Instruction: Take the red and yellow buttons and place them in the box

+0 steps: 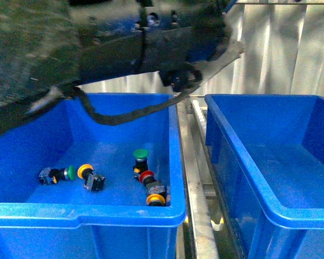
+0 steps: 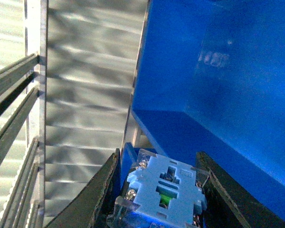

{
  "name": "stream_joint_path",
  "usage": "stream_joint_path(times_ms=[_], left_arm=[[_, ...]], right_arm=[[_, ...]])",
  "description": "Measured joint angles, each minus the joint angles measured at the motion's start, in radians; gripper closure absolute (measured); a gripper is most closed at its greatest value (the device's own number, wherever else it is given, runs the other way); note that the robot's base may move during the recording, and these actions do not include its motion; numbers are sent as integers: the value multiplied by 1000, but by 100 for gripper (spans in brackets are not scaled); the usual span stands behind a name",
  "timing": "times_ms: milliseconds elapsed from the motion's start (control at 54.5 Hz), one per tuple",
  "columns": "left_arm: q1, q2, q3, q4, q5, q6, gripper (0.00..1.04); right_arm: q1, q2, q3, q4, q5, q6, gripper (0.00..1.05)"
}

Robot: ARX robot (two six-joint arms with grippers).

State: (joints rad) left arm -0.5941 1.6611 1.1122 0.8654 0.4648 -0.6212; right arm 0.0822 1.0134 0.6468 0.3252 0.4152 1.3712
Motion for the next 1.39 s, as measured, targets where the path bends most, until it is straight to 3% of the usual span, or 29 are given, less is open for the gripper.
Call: stream_joint_path(times_ms=[183,422,734,789,825,862,917,972,1046,1321,1394], left_arm=[[116,-174,-163,-27,-24,31,8],[339,-464,-417,-43,-3,14,8],[497,-950,-742,-232,32,-22,8],[496,-1051,-777,-310,-31,1,9],[443,-1148,-776,-488,-240,108,17],[417,-1227,-786,-621,-379,205,23],[421,-1346,-830,-781,-511,327,32],[507,-1473,-904,-880,-485,449,43],[576,-1528,-960,-893,-481,526,56],[589,-1579,-1016,-883,-465,600,103],[589,-1589,-1030,-881,-465,606,102]], right_arm=[[-42,-6,-22,9,-4,-21,65],[-56,-27,-39,32,-9,-59,65],[0,-25,-49,81,5,-154,65],[12,-23,-49,88,11,-168,65],[19,-21,-49,95,14,-178,65],[24,-18,-49,98,16,-186,65],[30,-14,-49,102,27,-192,65],[36,-6,-49,111,48,-204,65],[56,5,-49,124,93,-245,65],[186,68,-49,278,224,-541,65],[216,80,-50,321,225,-661,65]])
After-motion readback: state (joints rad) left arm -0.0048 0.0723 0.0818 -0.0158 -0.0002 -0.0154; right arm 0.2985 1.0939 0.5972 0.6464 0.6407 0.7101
